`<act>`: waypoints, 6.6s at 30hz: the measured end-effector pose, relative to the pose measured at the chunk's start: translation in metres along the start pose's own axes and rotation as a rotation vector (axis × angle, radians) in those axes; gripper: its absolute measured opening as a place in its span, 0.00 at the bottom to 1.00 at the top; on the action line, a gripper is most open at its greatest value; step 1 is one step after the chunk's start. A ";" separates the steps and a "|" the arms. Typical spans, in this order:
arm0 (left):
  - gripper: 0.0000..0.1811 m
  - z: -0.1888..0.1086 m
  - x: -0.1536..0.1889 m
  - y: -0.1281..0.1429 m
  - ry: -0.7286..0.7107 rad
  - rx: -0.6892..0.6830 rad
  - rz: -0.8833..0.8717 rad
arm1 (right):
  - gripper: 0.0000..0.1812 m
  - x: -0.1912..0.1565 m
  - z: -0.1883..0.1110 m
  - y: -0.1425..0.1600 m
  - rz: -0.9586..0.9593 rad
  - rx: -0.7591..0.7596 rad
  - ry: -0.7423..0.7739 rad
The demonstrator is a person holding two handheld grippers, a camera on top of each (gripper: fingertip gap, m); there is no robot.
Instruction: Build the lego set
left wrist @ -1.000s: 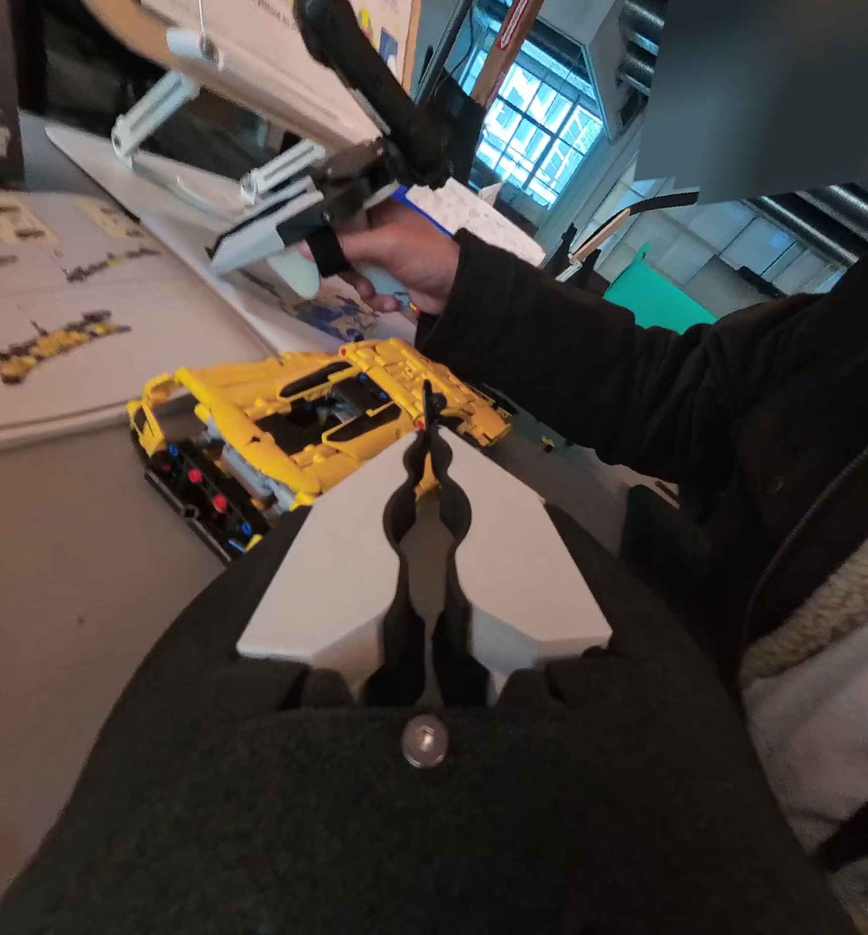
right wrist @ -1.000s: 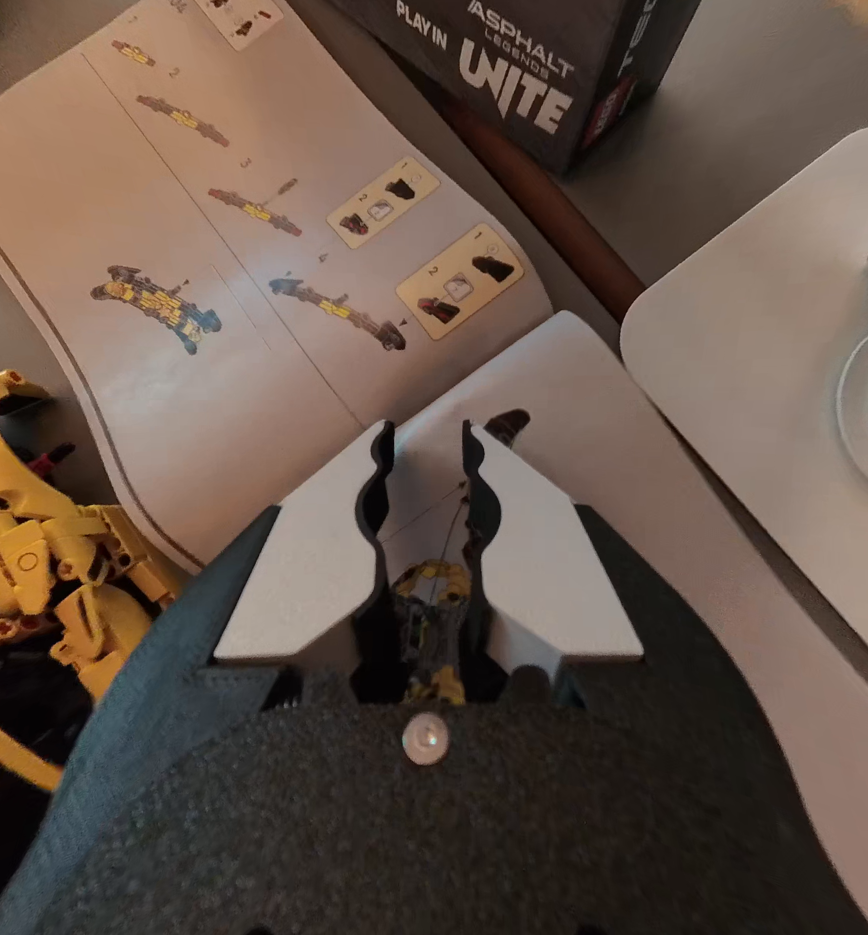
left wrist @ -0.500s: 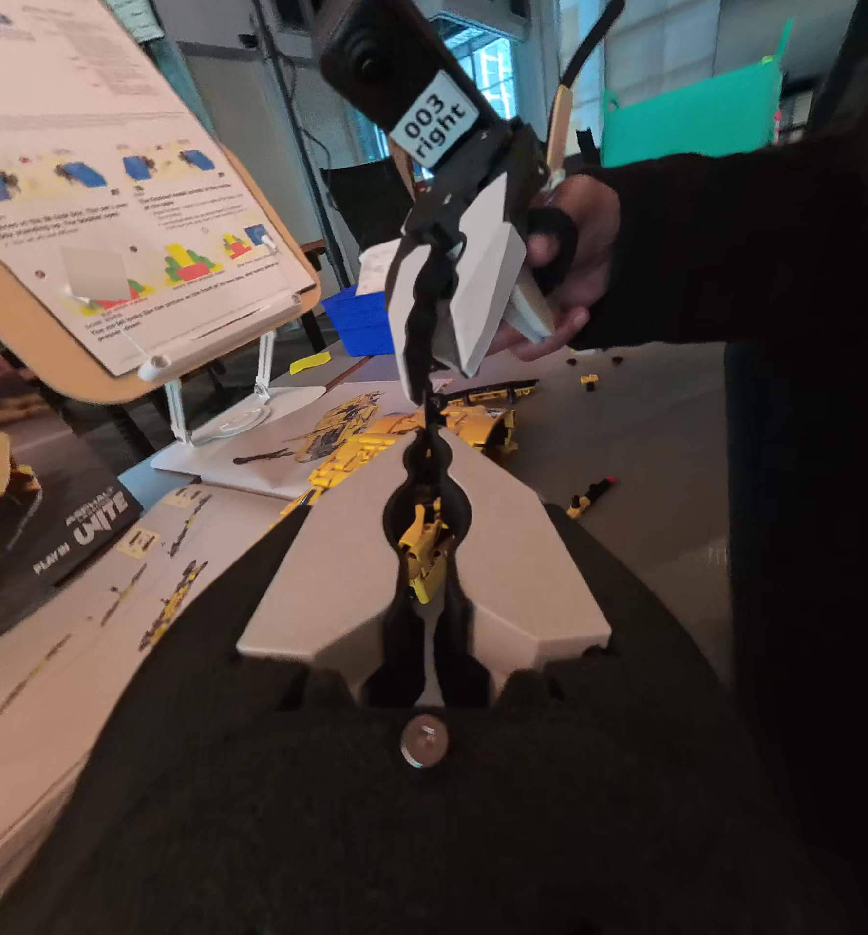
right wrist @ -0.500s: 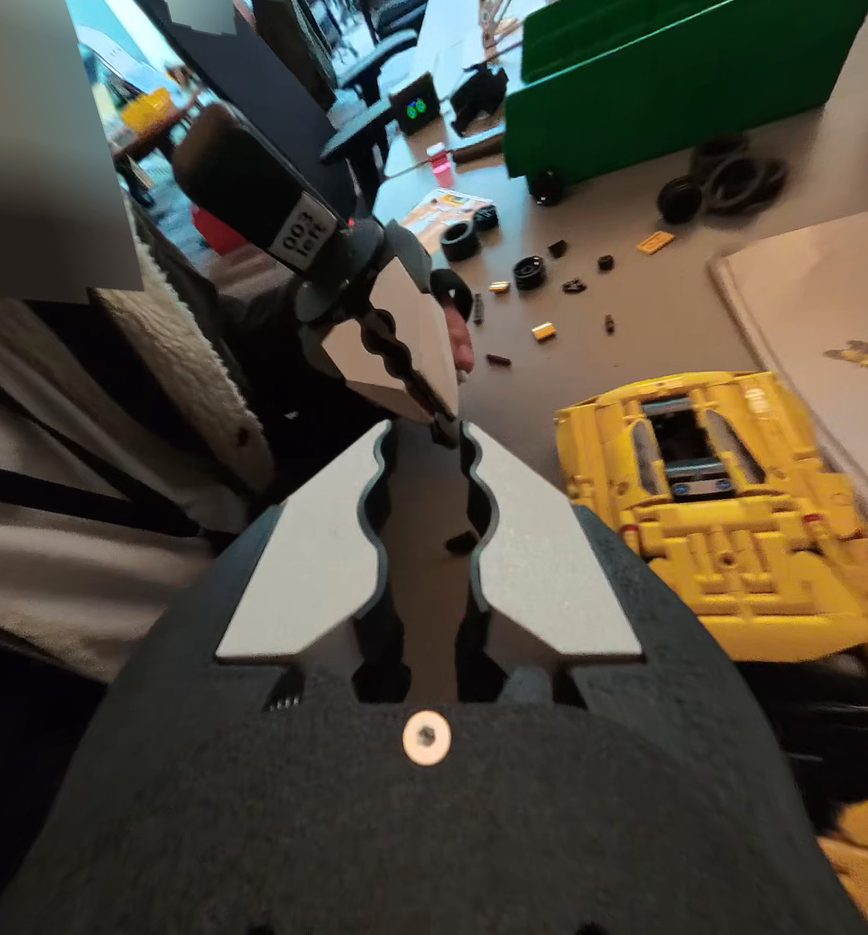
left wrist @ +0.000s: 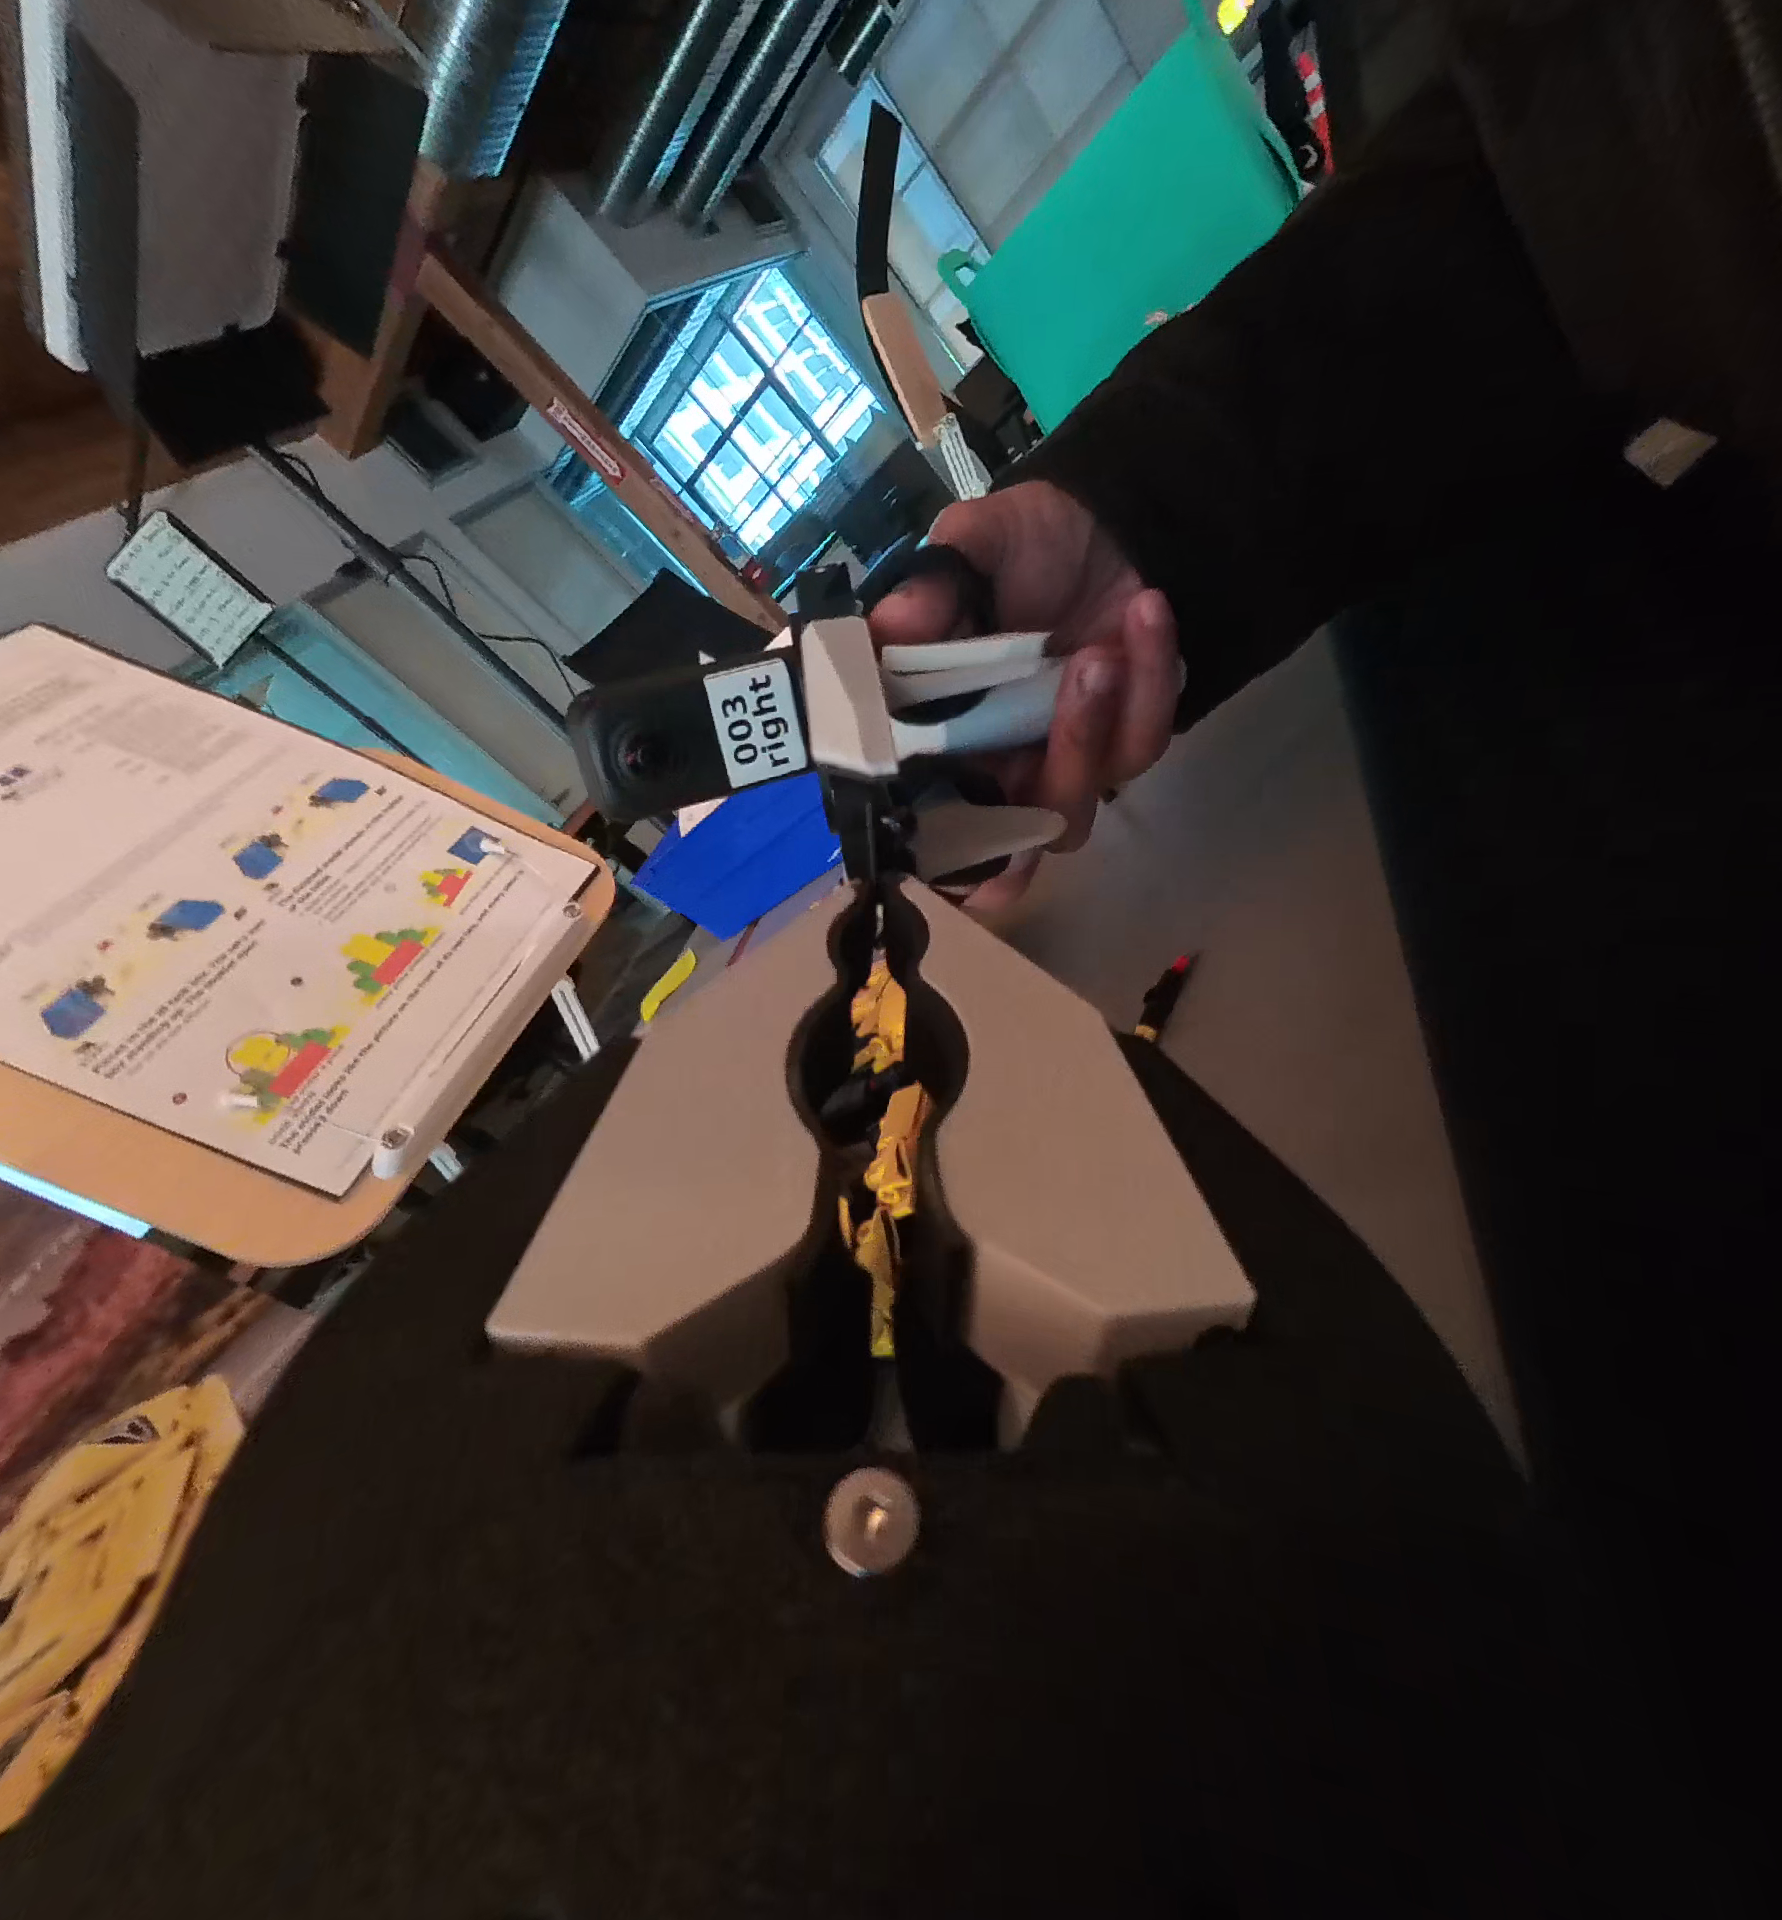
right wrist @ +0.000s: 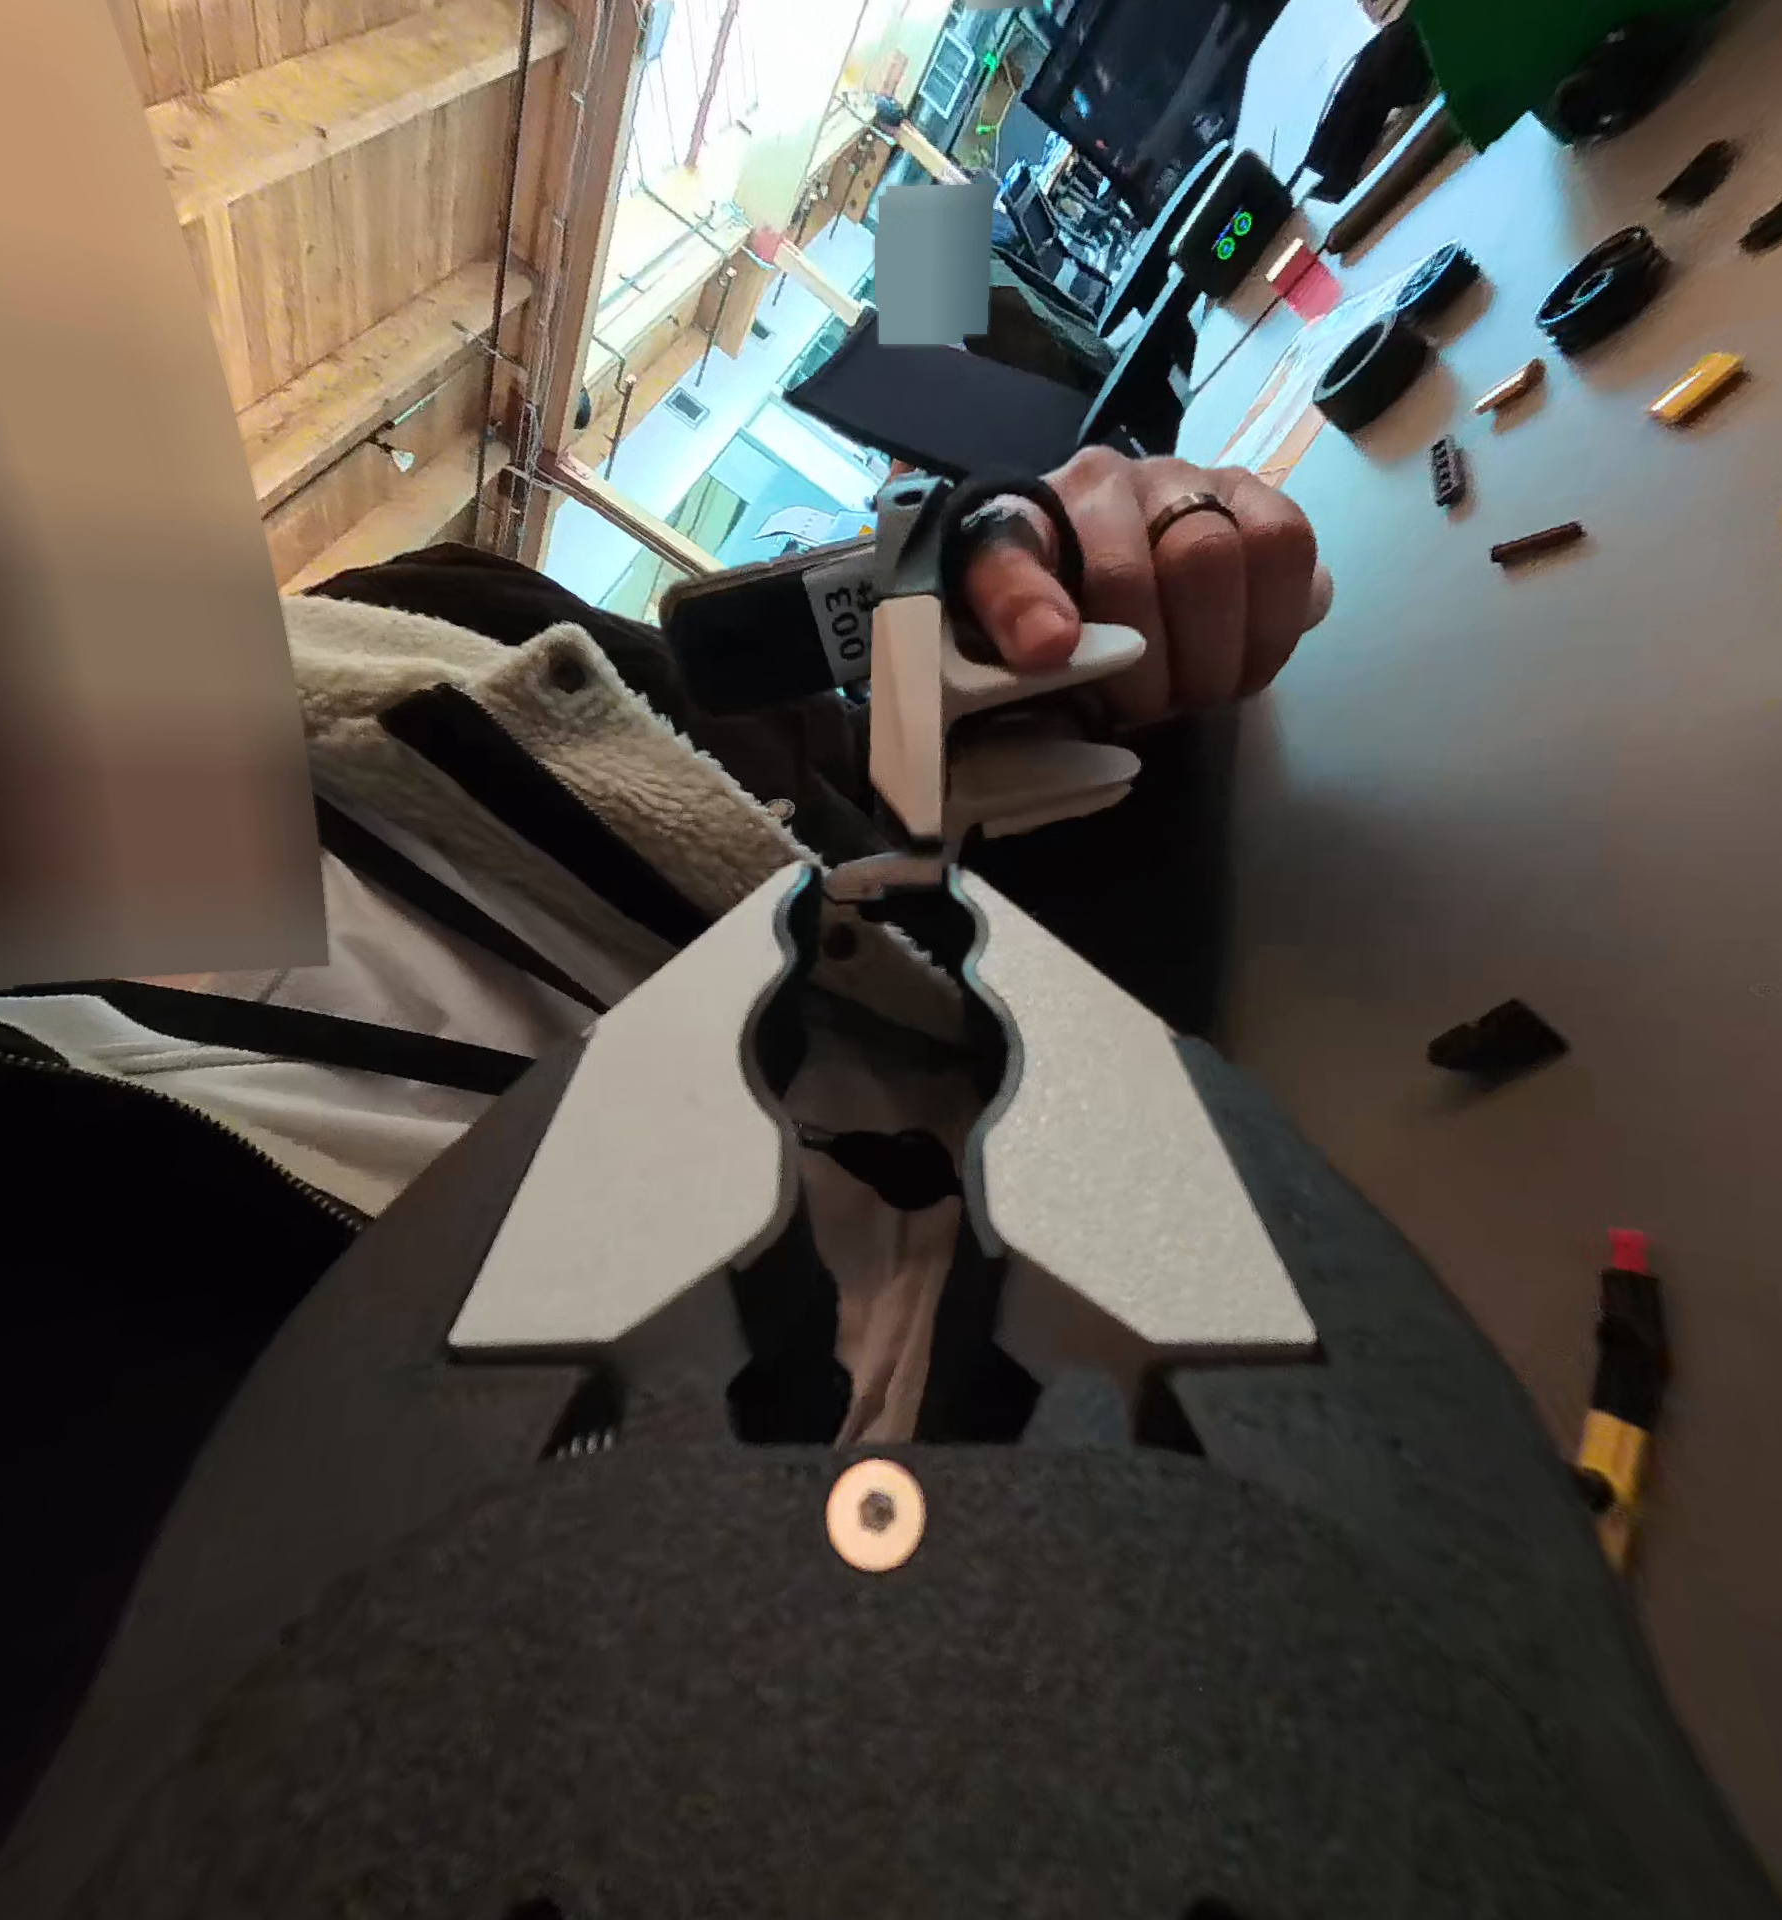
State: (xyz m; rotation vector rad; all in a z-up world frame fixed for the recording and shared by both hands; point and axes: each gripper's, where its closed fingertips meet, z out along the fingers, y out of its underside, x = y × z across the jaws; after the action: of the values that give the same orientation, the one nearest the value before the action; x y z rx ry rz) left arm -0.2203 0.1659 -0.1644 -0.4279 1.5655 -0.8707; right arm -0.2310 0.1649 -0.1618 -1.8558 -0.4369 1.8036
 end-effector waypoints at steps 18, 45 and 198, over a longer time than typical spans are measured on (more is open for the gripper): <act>0.05 -0.178 -0.022 0.077 -0.257 -0.453 -0.811 | 0.13 0.152 0.091 0.006 -0.512 -0.393 0.918; 0.34 -0.498 0.045 0.127 -1.329 -0.559 -1.518 | 0.15 0.161 0.111 -0.010 -0.622 -0.353 0.938; 0.00 -0.097 -0.079 0.035 -0.223 0.101 -1.377 | 0.46 0.031 0.094 -0.079 -0.833 0.222 0.551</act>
State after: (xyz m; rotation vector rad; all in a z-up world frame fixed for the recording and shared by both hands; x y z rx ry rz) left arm -0.2901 0.2722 -0.1376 -1.5404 0.8514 -1.8131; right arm -0.3126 0.2601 -0.1415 -1.5746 -0.6360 0.7273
